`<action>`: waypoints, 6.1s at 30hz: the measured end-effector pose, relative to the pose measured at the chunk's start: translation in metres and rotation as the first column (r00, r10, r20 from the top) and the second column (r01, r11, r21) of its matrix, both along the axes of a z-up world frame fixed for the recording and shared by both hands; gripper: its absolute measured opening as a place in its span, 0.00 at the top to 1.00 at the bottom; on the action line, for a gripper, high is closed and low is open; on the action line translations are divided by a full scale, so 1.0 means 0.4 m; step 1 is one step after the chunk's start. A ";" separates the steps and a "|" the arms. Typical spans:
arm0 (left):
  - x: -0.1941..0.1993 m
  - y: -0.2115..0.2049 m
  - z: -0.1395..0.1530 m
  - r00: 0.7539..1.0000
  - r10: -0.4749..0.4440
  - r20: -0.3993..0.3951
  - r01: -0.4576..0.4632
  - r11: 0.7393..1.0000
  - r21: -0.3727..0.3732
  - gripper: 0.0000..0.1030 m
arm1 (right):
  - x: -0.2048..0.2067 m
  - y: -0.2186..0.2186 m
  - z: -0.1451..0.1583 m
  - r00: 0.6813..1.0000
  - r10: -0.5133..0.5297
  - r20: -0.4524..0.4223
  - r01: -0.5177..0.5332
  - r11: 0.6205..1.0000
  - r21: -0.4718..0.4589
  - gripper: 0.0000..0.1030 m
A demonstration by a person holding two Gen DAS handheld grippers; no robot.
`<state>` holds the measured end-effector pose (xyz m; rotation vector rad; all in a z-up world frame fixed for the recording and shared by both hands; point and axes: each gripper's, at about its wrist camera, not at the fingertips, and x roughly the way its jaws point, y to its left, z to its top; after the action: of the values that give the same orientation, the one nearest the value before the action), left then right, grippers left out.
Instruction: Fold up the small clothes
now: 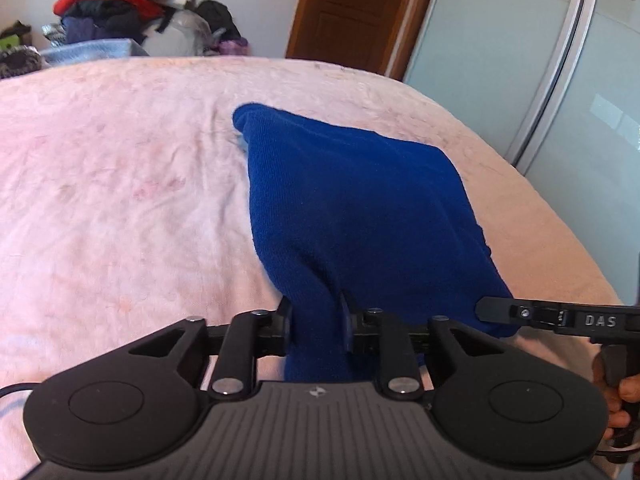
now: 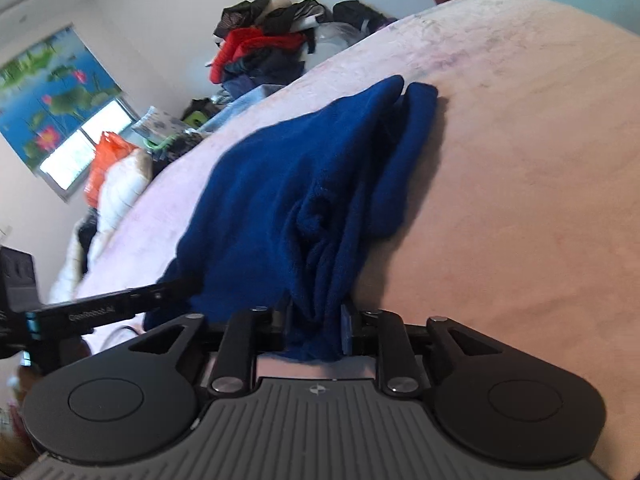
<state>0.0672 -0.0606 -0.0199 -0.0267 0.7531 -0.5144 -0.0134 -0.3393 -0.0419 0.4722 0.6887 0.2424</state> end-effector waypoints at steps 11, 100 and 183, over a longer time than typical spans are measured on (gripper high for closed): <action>-0.067 -0.015 0.002 0.995 0.068 0.076 -0.076 0.991 0.111 0.31 | -0.076 0.127 0.013 0.999 -0.015 0.029 0.025 0.906 -0.422 0.28; -0.179 0.004 -0.017 0.988 0.157 0.000 -0.151 0.949 0.277 0.21 | -0.166 0.219 0.043 0.992 -0.073 -0.098 0.031 0.927 -0.373 0.01; -0.176 0.008 -0.021 0.984 0.177 -0.001 -0.169 0.944 0.284 0.18 | -0.163 0.223 0.041 0.994 -0.062 -0.095 0.021 0.925 -0.378 0.01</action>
<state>-0.0034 -0.0573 -0.0282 0.1662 0.8362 -0.2355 -0.0784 -0.2501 -0.0254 0.1301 0.8071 0.0408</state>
